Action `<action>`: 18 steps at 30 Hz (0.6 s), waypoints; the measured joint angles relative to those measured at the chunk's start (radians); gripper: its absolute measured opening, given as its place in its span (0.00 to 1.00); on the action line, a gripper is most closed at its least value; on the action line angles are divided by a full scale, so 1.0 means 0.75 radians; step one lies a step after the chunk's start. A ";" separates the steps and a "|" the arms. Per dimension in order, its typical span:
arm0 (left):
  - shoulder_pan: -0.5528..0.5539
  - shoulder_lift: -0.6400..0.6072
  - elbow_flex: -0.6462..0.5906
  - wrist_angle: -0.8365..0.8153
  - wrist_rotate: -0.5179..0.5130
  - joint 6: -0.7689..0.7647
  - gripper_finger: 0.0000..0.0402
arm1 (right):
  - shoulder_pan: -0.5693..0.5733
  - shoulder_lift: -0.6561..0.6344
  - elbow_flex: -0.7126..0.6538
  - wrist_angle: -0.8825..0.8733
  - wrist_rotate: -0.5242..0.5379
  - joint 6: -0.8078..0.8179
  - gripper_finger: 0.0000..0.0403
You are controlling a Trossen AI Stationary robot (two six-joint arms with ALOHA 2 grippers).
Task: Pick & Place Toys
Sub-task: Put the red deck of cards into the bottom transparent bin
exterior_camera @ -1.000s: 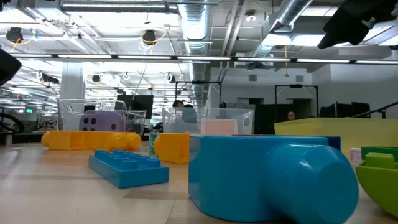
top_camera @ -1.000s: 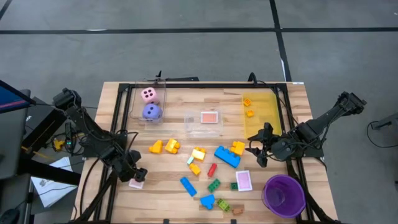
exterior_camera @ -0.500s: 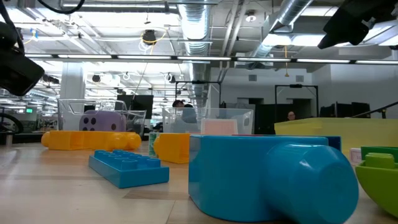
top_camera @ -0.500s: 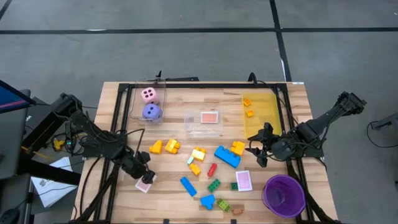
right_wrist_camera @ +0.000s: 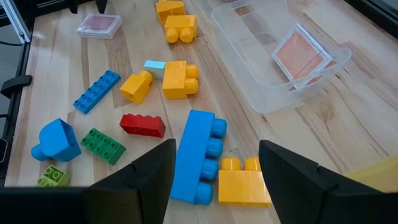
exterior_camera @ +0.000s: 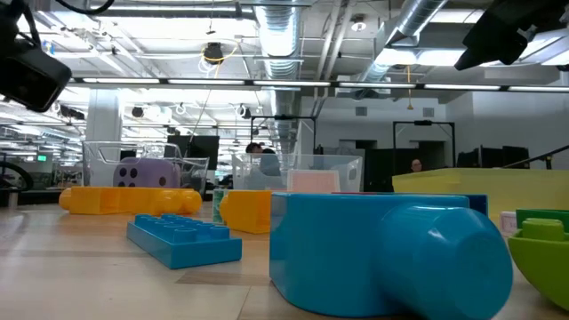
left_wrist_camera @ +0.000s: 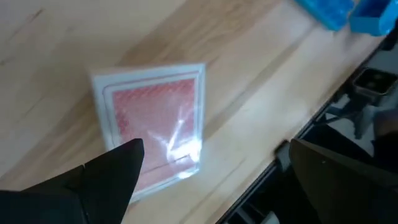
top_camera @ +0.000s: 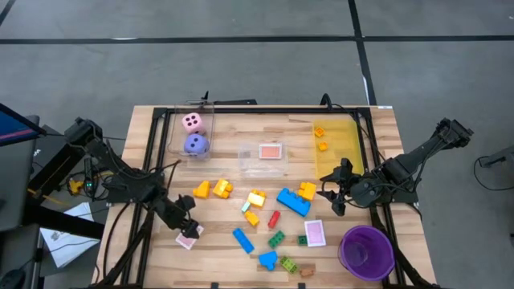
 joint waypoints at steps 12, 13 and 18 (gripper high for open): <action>0.000 0.095 0.005 -0.036 0.040 -0.004 1.00 | 0.000 0.000 0.000 0.000 0.000 0.000 0.55; 0.000 0.095 0.005 -0.040 0.041 -0.004 1.00 | 0.000 0.000 0.000 0.000 0.000 0.000 0.55; 0.000 0.095 0.006 -0.079 0.054 -0.004 1.00 | 0.000 0.000 -0.001 0.001 0.000 0.000 0.55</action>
